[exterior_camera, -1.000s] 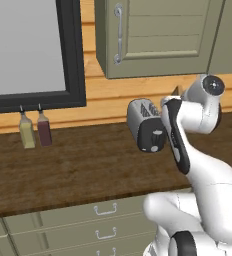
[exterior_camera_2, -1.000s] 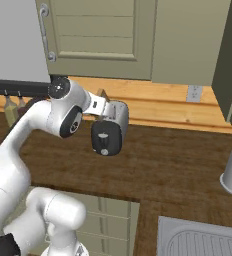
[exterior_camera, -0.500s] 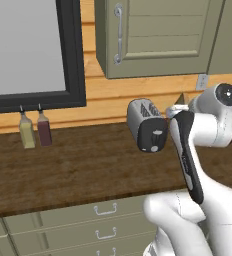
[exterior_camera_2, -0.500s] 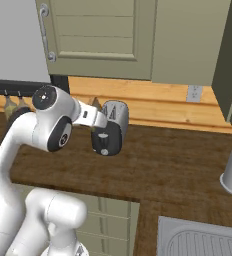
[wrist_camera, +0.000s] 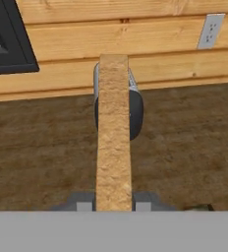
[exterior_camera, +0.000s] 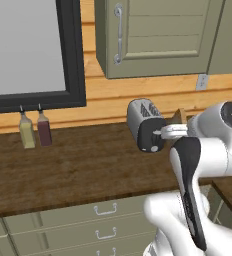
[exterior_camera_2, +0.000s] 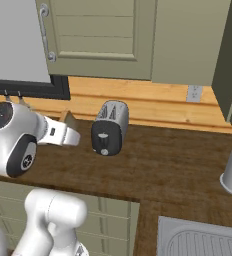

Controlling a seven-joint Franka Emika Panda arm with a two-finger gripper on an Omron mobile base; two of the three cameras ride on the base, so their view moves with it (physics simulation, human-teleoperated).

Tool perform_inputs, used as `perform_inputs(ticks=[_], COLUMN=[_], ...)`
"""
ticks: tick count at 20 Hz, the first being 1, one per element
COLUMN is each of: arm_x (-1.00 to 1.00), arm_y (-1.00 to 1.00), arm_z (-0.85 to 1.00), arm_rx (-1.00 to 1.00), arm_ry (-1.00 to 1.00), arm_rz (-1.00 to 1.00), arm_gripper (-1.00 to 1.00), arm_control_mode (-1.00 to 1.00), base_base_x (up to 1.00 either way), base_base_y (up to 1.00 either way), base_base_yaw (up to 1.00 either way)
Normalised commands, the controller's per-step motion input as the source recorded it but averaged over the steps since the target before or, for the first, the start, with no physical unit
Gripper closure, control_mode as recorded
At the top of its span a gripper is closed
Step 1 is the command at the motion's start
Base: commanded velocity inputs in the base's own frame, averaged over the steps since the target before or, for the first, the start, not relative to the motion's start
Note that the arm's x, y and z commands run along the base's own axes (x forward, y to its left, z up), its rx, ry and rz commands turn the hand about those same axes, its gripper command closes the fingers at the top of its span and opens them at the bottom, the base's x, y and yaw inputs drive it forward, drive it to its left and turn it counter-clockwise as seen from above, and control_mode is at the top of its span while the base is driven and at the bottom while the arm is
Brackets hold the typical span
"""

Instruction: Start the toaster. Once the lever pops up, take the bread to the plate on the dining counter.

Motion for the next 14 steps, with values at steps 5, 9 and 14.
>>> perform_inputs(ticks=[5,9,14], arm_x=[-0.85,-0.16,0.0], arm_y=[0.03,0.01,0.0], arm_z=[-0.05,-0.03,0.0], arm_rx=[0.0,0.0,0.0], arm_ry=[0.0,0.0,0.0], arm_rz=[0.05,0.04,0.0], arm_gripper=[1.0,1.0,1.0], arm_control_mode=[-1.0,-1.0,-1.0], base_base_x=[0.0,0.0,0.0], base_base_y=[0.0,0.0,0.0], base_base_yaw=[0.0,0.0,0.0])
